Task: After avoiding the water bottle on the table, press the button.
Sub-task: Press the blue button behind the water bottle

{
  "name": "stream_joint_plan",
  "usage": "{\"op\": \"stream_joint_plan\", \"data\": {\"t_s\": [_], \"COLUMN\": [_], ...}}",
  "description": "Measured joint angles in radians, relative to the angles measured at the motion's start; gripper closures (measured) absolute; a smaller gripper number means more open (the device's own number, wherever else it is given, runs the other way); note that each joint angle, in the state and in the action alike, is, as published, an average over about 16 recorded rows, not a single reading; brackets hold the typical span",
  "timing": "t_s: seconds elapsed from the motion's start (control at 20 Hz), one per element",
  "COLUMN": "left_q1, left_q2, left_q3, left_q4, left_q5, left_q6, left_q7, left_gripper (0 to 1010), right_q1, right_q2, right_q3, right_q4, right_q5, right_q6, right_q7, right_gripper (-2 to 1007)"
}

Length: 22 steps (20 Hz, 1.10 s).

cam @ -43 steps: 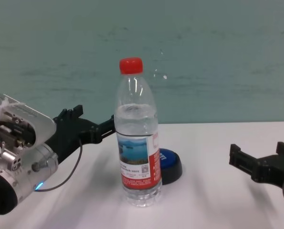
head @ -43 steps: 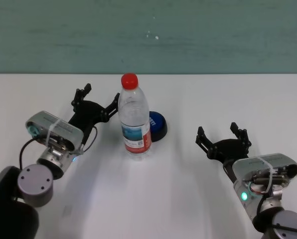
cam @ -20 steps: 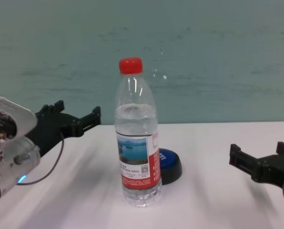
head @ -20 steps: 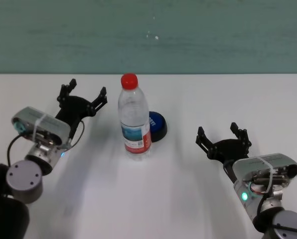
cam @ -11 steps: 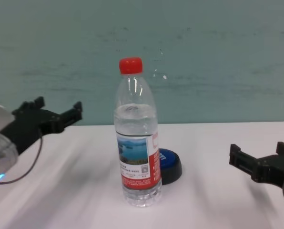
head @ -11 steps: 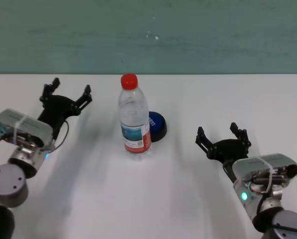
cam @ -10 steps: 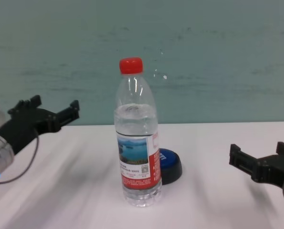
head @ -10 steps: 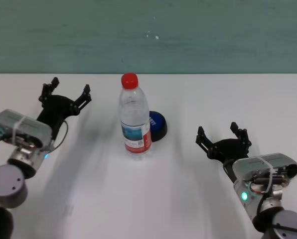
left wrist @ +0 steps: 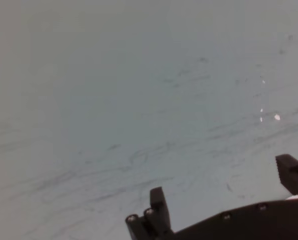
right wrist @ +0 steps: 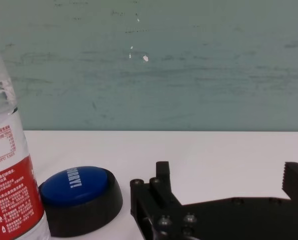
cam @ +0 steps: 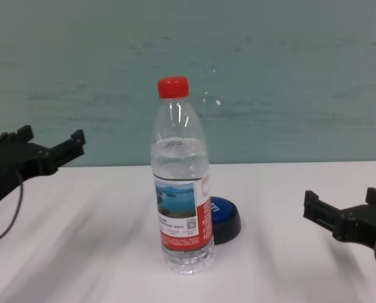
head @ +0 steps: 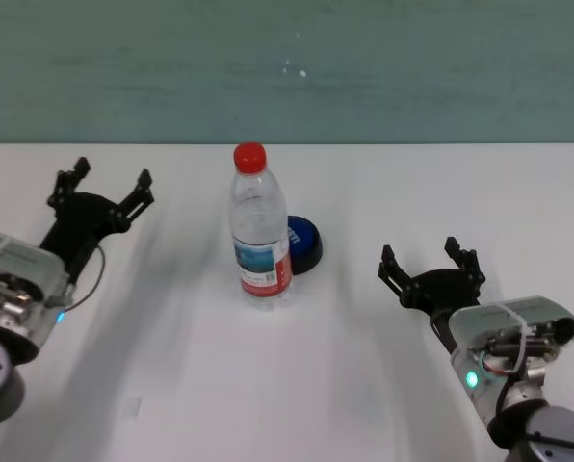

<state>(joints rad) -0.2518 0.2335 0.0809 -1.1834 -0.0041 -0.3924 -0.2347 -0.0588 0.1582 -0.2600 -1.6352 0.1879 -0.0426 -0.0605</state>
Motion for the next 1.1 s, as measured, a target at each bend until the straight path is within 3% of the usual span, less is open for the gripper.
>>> {"op": "stream_joint_plan", "data": {"t_s": [0.6, 1.1], "left_q1": [0.141, 0.251], "left_q2": [0.044, 0.071], "left_q3": [-0.044, -0.064], "left_q4": [-0.160, -0.275], "left_q5": [-0.079, -0.132], "left_q6": [0.051, 0.082], "left_q7": [-0.045, -0.070], "left_gripper": [0, 0], "right_q1": [0.000, 0.000], "right_q2": [0.000, 0.000], "right_q3": [0.000, 0.000], "right_q4": [0.000, 0.000], "right_q5": [0.000, 0.000], "right_q6": [0.000, 0.000], "right_q7": [0.000, 0.000], "right_gripper": [1, 1]}}
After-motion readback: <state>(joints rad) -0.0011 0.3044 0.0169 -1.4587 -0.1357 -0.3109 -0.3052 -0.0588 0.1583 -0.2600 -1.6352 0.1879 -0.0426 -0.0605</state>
